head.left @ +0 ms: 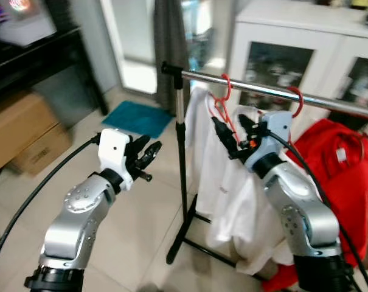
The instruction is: Hang hanger
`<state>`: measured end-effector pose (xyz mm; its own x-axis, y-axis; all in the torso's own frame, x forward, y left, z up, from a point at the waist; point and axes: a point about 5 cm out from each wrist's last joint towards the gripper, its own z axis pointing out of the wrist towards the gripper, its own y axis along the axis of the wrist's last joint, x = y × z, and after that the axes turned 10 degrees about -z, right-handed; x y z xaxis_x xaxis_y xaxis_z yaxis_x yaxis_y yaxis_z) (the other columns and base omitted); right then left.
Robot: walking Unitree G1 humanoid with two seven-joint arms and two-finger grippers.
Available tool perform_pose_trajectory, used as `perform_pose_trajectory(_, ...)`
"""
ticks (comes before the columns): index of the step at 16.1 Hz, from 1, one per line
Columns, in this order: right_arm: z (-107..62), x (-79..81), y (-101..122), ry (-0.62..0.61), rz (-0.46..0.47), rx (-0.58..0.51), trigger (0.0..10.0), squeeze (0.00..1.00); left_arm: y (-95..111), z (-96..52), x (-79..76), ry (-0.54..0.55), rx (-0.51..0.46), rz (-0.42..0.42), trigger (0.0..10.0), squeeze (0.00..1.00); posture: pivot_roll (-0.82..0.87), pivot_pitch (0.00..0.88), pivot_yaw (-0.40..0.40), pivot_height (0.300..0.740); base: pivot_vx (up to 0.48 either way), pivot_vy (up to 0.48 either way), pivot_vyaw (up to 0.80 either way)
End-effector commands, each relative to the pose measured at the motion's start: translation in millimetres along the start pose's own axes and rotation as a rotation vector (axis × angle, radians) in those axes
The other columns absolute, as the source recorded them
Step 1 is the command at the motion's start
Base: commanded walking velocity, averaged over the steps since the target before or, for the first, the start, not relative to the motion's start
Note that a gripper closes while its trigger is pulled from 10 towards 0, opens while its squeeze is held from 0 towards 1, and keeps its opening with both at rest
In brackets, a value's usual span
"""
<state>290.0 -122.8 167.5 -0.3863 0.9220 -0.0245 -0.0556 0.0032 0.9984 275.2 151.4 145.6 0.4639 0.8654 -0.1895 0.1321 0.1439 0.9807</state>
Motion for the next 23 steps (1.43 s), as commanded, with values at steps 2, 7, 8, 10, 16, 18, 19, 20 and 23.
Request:
perform_pose_trajectory(2, 1.3, 0.8, 4.4, -0.019, -0.027, -0.014, 10.0, 1.00, 2.2, -1.2, 2.4, 0.013, -0.002, 0.025, 10.0, 0.06, -0.01, 0.000, 0.057, 0.740, 0.000, -0.480, 0.22)
perform_pose_trajectory(7, 0.9, -0.7, 2.6, -0.035, -0.123, 0.058, 10.0, 0.95, -0.6, -5.4, 2.9, -0.033, 0.019, 0.027, 10.0, 0.00, -0.01, 0.000, 0.056, 0.740, 0.000, -0.088, 0.00)
perform_pose_trajectory(8, -3.2, -4.8, 2.8, -0.034, -0.131, 0.114, 10.0, 1.00, -4.1, -11.7, 1.8, -0.103, 0.057, 0.050, 10.0, 0.00, -0.01, 0.000, 0.058, 0.740, 0.000, 0.000, 0.00)
perform_pose_trajectory(10, -9.3, -16.0, 6.6, -0.064, -0.148, 0.169, 10.0, 1.00, -6.1, -17.2, 1.2, -0.172, 0.095, 0.074, 10.0, 0.00, -0.01, 0.000, 0.059, 0.740, 0.000, 0.000, 0.00)
perform_pose_trajectory(16, -11.2, -33.3, 14.4, -0.108, -0.194, 0.269, 10.0, 1.00, -8.8, -26.7, -6.1, -0.330, 0.155, 0.072, 10.0, 0.00, -0.02, 0.000, 0.056, 0.740, 0.000, 0.000, 0.00)
perform_pose_trajectory(18, -7.6, -38.2, 10.9, -0.140, -0.192, 0.304, 10.0, 1.00, -11.3, -28.9, -9.4, -0.373, 0.169, 0.067, 10.0, 0.00, -0.01, 0.000, 0.055, 0.740, 0.000, 0.000, 0.00)
perform_pose_trajectory(19, -2.7, -43.2, 8.0, -0.168, -0.190, 0.324, 10.0, 0.00, -12.4, -29.8, -10.4, -0.393, 0.177, 0.062, 10.0, 0.00, -0.01, 0.000, 0.052, 0.740, 0.000, 0.000, 0.00)
perform_pose_trajectory(20, 0.3, -45.3, 7.2, -0.176, -0.185, 0.328, 10.0, 0.00, -12.5, -29.9, -10.3, -0.397, 0.179, 0.061, 10.0, 0.00, -0.01, 0.000, 0.047, 0.740, 0.000, 0.000, 0.00)
perform_pose_trajectory(23, 13.1, -43.1, 8.8, -0.147, -0.148, 0.312, 10.0, 0.00, -11.5, -29.6, -6.2, -0.354, 0.168, 0.069, 10.0, 0.00, 0.00, 0.000, 0.040, 0.740, 0.000, 0.000, 0.00)
